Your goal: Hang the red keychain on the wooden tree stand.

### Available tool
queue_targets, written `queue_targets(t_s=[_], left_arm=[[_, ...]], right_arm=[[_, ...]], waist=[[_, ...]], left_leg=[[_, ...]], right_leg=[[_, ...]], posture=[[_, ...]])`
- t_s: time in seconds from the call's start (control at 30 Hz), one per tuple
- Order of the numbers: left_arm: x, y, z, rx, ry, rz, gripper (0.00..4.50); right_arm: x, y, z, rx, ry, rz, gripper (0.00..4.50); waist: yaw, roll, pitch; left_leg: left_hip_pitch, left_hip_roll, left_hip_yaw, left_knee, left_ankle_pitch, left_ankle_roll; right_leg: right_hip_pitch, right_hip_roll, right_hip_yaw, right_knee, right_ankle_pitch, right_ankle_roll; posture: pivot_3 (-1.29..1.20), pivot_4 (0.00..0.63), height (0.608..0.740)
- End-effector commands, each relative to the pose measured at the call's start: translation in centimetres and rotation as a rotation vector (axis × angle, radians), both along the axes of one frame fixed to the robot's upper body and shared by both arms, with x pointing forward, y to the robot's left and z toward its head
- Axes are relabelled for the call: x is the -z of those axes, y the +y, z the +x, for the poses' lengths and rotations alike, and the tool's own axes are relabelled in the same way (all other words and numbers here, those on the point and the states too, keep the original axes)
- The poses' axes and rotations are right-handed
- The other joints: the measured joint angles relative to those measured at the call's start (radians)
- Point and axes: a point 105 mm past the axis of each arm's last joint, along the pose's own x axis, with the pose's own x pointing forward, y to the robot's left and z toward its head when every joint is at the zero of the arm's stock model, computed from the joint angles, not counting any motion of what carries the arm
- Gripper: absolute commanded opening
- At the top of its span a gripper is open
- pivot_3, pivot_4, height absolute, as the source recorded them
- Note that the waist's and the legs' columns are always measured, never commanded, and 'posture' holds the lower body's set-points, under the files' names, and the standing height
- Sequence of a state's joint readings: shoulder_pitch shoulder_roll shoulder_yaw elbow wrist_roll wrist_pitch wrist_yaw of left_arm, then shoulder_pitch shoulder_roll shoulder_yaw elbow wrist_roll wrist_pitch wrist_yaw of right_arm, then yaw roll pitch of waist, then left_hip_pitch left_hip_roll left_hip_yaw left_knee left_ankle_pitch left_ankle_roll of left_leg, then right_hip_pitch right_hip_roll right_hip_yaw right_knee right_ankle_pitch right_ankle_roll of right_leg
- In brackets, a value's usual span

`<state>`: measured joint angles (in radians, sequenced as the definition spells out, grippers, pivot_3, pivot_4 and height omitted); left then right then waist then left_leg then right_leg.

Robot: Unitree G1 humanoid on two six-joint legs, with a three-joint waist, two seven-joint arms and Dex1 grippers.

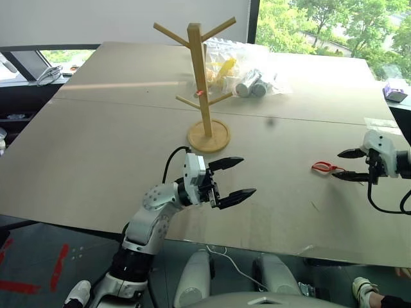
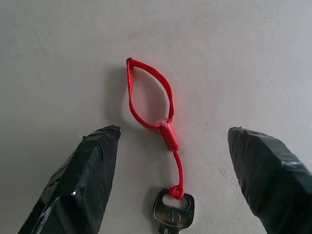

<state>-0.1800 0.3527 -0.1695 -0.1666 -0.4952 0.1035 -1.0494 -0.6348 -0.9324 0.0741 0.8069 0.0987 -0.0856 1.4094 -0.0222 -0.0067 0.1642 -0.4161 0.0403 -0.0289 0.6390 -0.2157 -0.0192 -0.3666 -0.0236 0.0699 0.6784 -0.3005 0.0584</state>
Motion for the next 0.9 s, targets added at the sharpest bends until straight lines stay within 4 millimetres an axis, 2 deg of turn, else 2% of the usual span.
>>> queue_targets(t_s=[0.03, 0.47, 0.5, 0.57, 0.73, 0.77, 0.9], left_arm=[[-0.69, -0.24, -0.83, 0.029, -0.068, 0.009, 4.50], [-0.38, -0.24, -1.22, 0.041, -0.069, 0.014, 4.50], [-0.35, -0.22, -1.24, 0.041, -0.068, 0.015, 4.50], [-0.29, -0.20, -1.34, 0.041, -0.068, 0.016, 4.50], [-0.11, -0.26, -1.55, 0.039, -0.069, 0.020, 4.50], [-0.12, -0.25, -1.53, 0.037, -0.069, 0.020, 4.50], [-0.13, -0.22, -1.37, 0.028, -0.073, 0.025, 4.50]], right_arm=[[-0.40, -0.04, 0.02, -0.030, -0.007, -0.014, 3.77], [0.16, 0.09, 0.25, -0.033, -0.011, -0.010, 3.77], [0.14, 0.11, 0.30, -0.033, -0.015, -0.008, 3.24], [0.13, 0.14, 0.35, -0.032, -0.017, -0.004, 2.54], [-0.01, 0.13, 0.62, -0.024, -0.028, 0.001, 0.16], [-0.06, 0.13, 0.67, -0.024, -0.030, 0.001, 0.05], [-0.32, 0.07, 0.91, -0.016, -0.043, 0.004, 0.05]], waist=[[0.000, 0.000, 0.000], [0.000, 0.000, 0.000], [-0.001, 0.000, 0.000], [-0.005, 0.000, 0.000], [-0.014, 0.000, 0.000], [-0.015, 0.000, 0.000], [-0.016, 0.000, 0.000]], left_leg=[[0.000, 0.000, 0.000, 0.000, 0.000, 0.000], [0.000, 0.000, 0.000, 0.000, 0.000, 0.000], [0.000, 0.000, 0.000, 0.000, 0.000, 0.000], [0.000, 0.000, 0.000, 0.000, 0.000, 0.000], [0.002, 0.000, 0.000, 0.000, 0.000, 0.000], [0.002, 0.000, 0.000, 0.000, 0.000, 0.000], [0.001, 0.000, 0.000, 0.000, 0.000, 0.000]], right_leg=[[0.000, 0.000, 0.000, 0.000, 0.000, 0.000], [0.000, 0.000, 0.000, 0.000, 0.000, 0.000], [0.000, 0.000, 0.000, 0.000, 0.000, 0.000], [0.000, 0.000, 0.000, 0.000, 0.000, 0.000], [0.002, 0.000, 0.000, 0.000, 0.000, 0.000], [0.002, 0.000, 0.000, 0.000, 0.000, 0.000], [0.002, 0.000, 0.000, 0.000, 0.000, 0.000]], posture=[[0.00, 0.150, 0.740], [0.00, 0.150, 0.740], [0.00, 0.150, 0.740], [0.00, 0.150, 0.740], [0.00, 0.150, 0.740], [0.00, 0.150, 0.740], [0.00, 0.150, 0.740]])
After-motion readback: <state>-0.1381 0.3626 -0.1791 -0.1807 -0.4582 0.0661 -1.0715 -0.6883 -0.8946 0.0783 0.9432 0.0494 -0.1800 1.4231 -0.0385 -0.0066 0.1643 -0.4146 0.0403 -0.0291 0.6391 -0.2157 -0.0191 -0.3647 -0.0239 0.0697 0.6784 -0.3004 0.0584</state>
